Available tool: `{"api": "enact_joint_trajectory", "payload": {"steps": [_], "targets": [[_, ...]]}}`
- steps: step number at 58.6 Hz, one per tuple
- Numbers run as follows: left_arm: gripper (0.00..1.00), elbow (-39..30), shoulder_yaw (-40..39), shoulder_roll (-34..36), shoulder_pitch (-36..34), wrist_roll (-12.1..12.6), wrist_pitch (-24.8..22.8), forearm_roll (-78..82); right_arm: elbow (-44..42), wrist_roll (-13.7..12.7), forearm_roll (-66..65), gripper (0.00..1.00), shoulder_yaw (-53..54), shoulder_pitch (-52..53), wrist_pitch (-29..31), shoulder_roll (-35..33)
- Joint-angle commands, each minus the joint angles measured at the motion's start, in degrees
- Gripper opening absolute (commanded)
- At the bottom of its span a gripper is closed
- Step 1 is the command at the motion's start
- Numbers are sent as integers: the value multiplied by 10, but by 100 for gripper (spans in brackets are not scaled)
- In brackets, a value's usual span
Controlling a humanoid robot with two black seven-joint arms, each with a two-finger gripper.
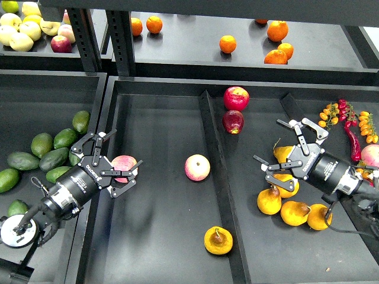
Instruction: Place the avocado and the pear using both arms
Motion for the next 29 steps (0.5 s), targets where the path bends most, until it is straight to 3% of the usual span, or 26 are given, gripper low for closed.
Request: {"api": "enact_joint_trajectory", "payload": {"steps": [1, 29], "targets": [[99, -4, -3, 0, 12, -1, 0, -46, 0, 0, -44, 100, -73, 34, 21, -19], [99, 5, -13, 0, 12, -15, 0, -117, -64, 0, -203, 100, -259, 70, 38, 4]]}}
